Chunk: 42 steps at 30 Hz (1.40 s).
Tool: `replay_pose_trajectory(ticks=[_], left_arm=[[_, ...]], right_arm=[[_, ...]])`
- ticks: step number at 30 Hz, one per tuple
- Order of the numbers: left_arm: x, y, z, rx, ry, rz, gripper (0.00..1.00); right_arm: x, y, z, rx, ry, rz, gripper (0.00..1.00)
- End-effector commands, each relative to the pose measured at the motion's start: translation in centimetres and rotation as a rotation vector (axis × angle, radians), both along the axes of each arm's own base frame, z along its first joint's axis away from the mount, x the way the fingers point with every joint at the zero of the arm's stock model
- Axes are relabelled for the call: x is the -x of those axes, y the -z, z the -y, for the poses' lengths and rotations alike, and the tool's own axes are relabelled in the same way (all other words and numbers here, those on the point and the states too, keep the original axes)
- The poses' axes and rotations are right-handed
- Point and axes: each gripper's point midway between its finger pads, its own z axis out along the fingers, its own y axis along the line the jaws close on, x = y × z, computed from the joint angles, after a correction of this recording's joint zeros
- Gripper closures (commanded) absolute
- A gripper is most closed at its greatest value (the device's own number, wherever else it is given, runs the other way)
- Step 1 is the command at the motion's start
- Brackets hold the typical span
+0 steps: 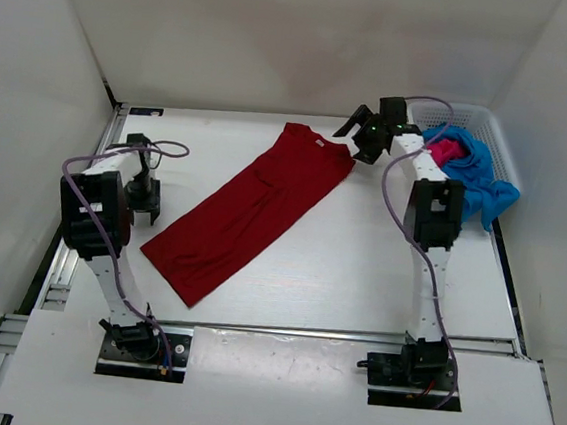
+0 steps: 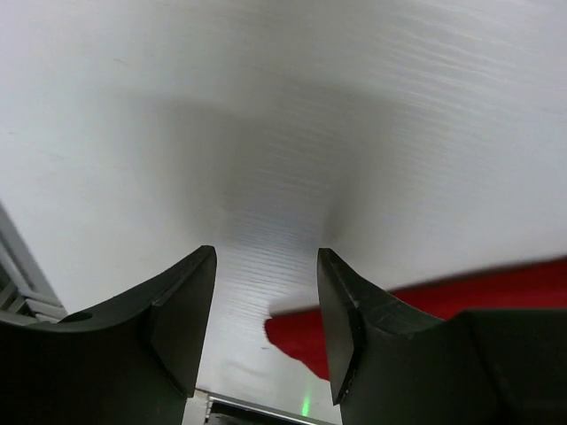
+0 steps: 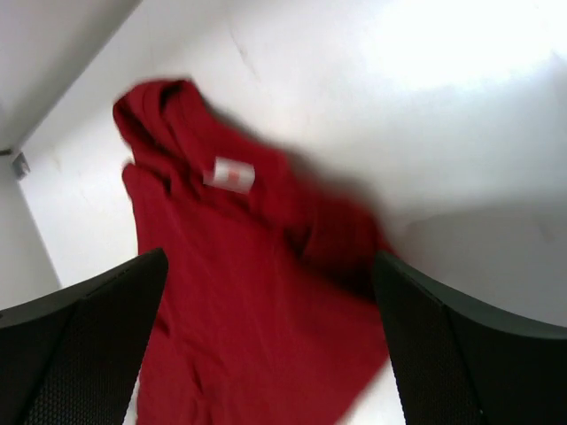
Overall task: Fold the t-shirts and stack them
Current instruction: Rotate the tshirt 90 degrees
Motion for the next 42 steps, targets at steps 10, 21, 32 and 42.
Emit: replay_pose_trajectory(ticks=[10, 21, 32, 42], left_arm=[[1.7, -1.4, 1.5, 0.054, 0.006, 0.080, 0.40], [3.7, -1.9, 1.4, -0.003, 0.016, 0.068, 0.40], [4.1, -2.3, 1.9, 0.025, 0.018, 0.039, 0.40], [4.0, -1.7, 7.3, 0.131, 0.154, -0.030, 0.37]], right_arm=[[21.0, 0.0, 2.7, 0.176, 0.057, -0.224, 0.00], [9.3, 3.0, 0.5, 0.112, 0.298, -0.318, 0.15], [6.9, 6.6, 0.4, -0.021, 0.542, -0.409, 0.81], [-8.9, -2.3, -4.5, -0.343, 0.367, 0.211, 1.00]])
